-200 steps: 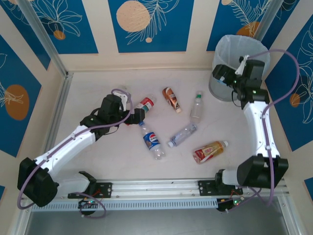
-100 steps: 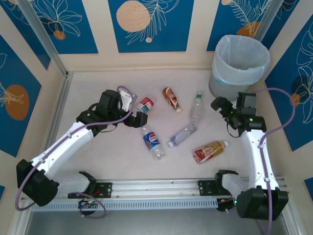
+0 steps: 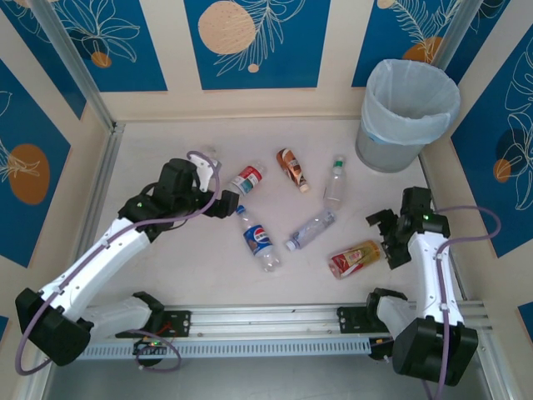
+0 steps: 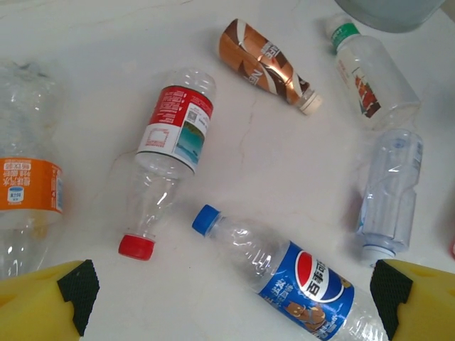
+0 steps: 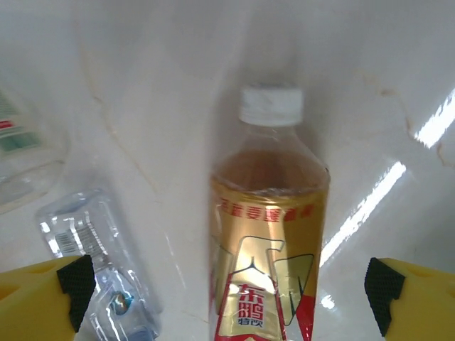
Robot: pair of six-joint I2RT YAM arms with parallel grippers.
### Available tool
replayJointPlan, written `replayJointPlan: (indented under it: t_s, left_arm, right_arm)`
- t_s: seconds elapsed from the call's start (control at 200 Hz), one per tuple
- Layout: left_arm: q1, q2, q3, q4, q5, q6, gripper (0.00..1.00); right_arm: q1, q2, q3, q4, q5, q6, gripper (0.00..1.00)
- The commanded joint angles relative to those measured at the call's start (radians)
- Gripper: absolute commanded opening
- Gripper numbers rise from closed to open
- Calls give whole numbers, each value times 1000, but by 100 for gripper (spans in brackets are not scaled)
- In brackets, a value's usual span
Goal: Put the plastic bottles in the bin
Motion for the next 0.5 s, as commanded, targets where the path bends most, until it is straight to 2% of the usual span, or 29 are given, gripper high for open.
replayJointPlan:
  t_s: [0.0,0.07,0.305,0.495]
  left_arm:
    - [-2,30,30,-53,-35,14,99]
    - [-3,48,36,-64,-27,14,99]
    - [-2,124,66,-103,13,0,99]
    - [-2,124,59,-102,-11,2,99]
  right_arm:
    - [10,7,-72,17,-91,133,100]
    - [29,27,-106,64,-124,159,99]
    - [83,93,-170,140,-88,204,98]
    - [97,155,-192,196,-62,207,97]
